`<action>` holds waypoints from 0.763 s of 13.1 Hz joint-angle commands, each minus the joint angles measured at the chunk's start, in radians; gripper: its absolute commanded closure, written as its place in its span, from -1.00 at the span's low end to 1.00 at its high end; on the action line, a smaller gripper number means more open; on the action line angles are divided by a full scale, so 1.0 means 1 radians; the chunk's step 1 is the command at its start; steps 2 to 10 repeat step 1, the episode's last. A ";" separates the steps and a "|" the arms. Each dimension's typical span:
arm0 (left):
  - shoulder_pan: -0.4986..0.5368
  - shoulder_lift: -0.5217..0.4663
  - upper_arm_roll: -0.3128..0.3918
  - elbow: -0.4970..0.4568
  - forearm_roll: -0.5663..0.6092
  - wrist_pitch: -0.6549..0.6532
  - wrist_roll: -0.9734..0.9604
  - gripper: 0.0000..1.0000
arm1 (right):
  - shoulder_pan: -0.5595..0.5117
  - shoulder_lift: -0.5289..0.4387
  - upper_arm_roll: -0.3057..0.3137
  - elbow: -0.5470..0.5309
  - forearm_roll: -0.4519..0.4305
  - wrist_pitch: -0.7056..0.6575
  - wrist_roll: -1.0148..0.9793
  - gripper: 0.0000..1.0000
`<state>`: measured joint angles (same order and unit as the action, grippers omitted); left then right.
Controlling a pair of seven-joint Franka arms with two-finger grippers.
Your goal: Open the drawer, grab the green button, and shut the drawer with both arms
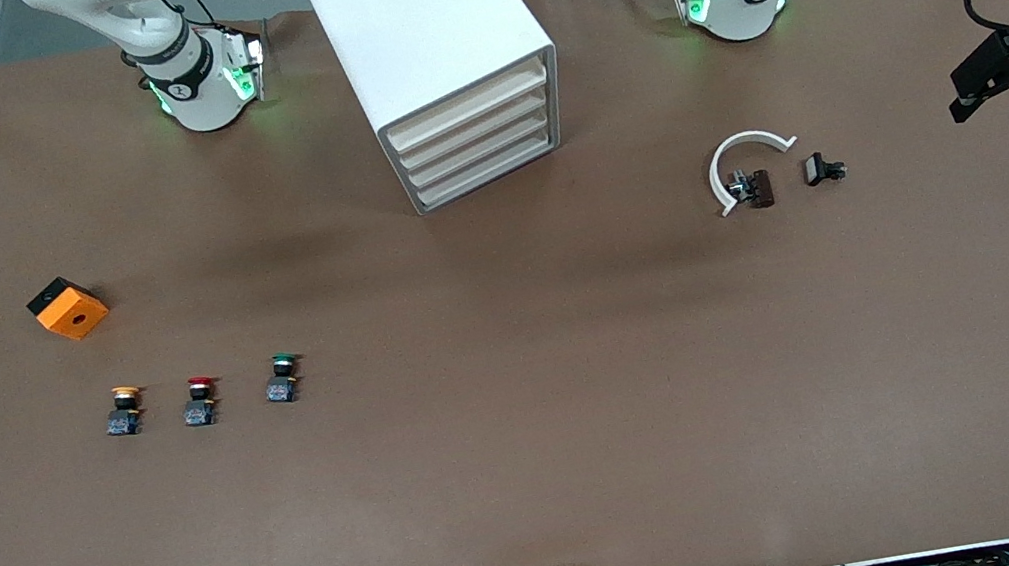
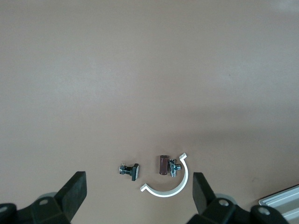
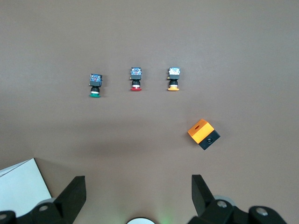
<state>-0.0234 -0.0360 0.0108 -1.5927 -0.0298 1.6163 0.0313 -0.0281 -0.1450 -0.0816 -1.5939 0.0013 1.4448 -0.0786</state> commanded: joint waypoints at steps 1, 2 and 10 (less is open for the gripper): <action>0.005 0.005 -0.002 0.019 0.014 -0.019 -0.008 -1.00 | -0.013 -0.022 -0.010 -0.006 0.034 0.012 -0.012 -1.00; 0.005 0.005 -0.002 0.019 0.014 -0.019 -0.008 -1.00 | -0.013 -0.022 -0.010 -0.006 0.034 0.012 -0.012 -1.00; 0.005 0.005 -0.002 0.019 0.014 -0.019 -0.008 -1.00 | -0.013 -0.022 -0.010 -0.006 0.034 0.012 -0.012 -1.00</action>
